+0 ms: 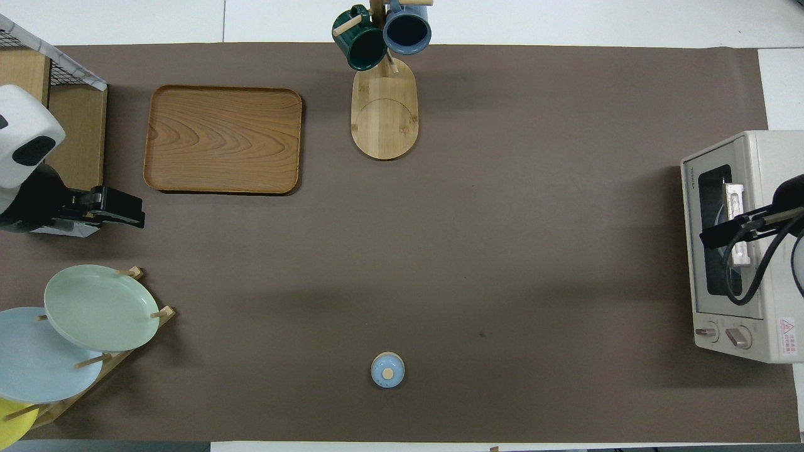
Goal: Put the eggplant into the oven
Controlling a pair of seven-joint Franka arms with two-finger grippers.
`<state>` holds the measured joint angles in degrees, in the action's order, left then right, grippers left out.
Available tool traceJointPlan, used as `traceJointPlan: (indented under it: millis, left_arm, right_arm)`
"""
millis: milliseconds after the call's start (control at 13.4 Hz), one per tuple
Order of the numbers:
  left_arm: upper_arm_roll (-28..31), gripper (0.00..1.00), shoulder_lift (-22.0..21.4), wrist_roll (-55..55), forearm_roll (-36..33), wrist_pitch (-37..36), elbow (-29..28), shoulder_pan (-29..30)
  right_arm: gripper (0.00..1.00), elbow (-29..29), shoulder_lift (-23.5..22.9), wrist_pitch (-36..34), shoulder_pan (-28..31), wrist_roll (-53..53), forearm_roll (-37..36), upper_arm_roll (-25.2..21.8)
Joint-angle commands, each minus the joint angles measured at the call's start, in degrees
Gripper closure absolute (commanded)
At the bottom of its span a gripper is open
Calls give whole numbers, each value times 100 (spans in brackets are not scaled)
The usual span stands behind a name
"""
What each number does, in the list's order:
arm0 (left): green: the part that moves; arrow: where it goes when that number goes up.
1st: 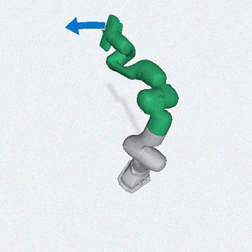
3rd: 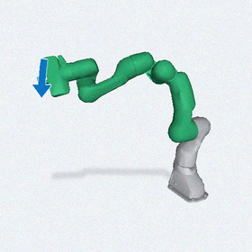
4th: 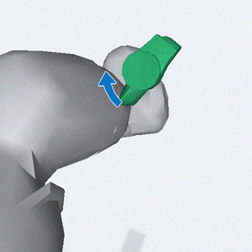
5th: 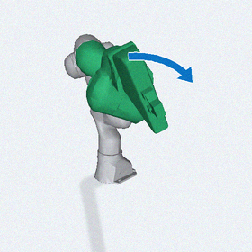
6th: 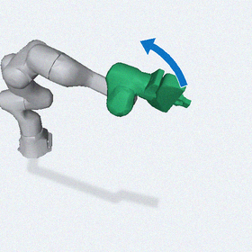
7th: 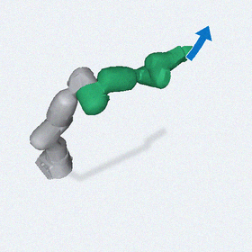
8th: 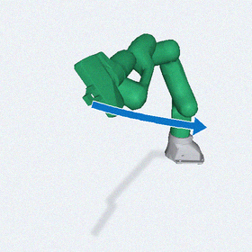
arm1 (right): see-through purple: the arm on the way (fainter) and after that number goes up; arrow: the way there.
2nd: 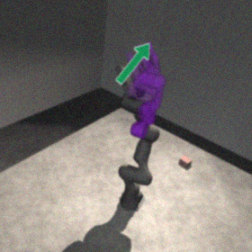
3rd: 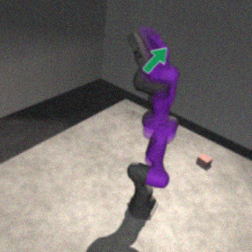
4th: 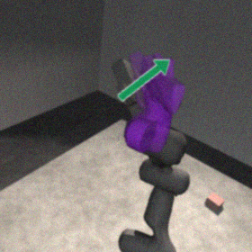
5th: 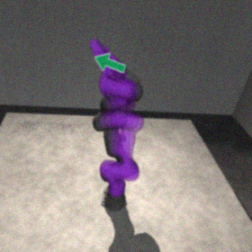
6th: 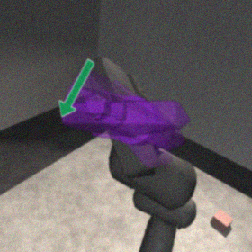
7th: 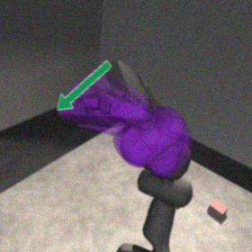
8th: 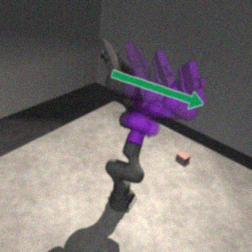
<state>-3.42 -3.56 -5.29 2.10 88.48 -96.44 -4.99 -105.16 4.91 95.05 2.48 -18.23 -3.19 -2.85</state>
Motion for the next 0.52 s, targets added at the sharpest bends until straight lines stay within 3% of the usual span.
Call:
traceJointPlan:
  millis: [0,298,447]
  left_arm:
    - [-54,0,-75,-7,-87,11,-33,60]
    - [-54,0,-75,-7,-87,3,-33,60]
    - [-54,0,-75,-7,-87,3,-33,60]
  right_arm:
    - [0,478,-156,-153,157,250,126,39]
    - [0,1127,-578,-372,157,619,152,91]
    - [0,1138,-552,-531,156,610,248,39]
